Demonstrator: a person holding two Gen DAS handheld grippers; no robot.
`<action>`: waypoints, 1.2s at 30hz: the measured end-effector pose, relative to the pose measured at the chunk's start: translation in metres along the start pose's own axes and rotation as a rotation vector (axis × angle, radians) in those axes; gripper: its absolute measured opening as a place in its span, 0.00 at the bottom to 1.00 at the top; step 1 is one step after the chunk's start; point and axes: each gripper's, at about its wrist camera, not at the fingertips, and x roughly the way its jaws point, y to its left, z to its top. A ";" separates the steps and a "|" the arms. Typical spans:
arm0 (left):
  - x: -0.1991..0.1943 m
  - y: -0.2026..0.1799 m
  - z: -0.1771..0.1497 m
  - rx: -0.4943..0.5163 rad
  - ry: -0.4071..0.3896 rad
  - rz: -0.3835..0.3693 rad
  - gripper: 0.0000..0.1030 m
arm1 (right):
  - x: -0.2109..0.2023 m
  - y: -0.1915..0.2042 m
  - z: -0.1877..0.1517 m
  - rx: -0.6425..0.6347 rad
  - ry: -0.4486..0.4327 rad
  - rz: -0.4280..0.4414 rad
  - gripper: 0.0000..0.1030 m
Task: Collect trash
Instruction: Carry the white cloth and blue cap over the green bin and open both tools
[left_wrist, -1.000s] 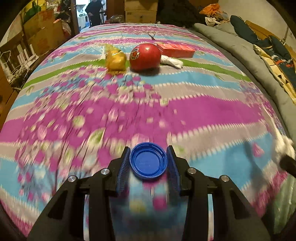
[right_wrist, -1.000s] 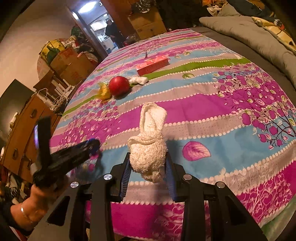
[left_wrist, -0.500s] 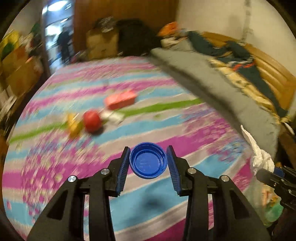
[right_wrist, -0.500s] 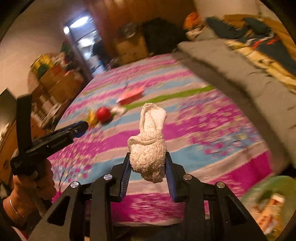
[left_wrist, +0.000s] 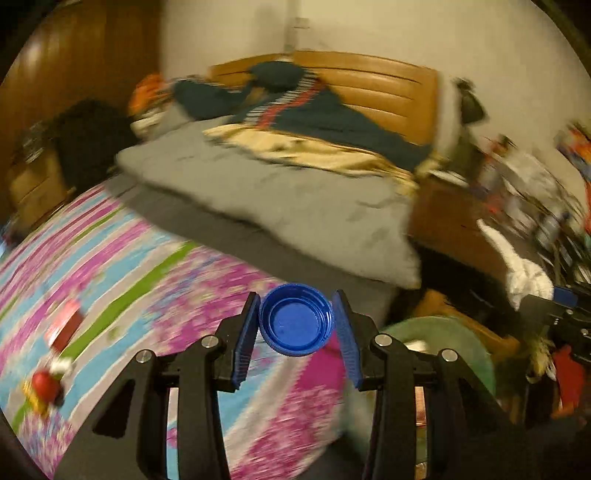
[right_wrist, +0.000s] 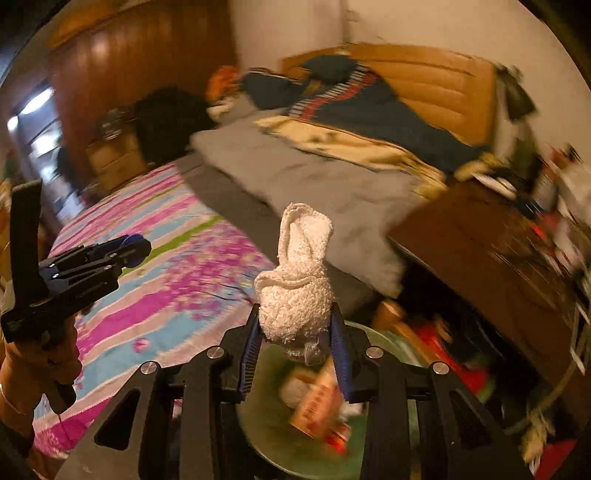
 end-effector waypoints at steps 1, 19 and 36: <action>0.007 -0.018 0.004 0.031 0.011 -0.034 0.38 | -0.004 -0.018 -0.004 0.030 0.011 -0.025 0.35; 0.070 -0.133 -0.039 0.271 0.203 -0.138 0.38 | 0.018 -0.082 -0.104 0.193 0.215 -0.030 0.35; 0.074 -0.129 -0.052 0.272 0.235 -0.134 0.38 | 0.040 -0.069 -0.098 0.189 0.222 -0.009 0.37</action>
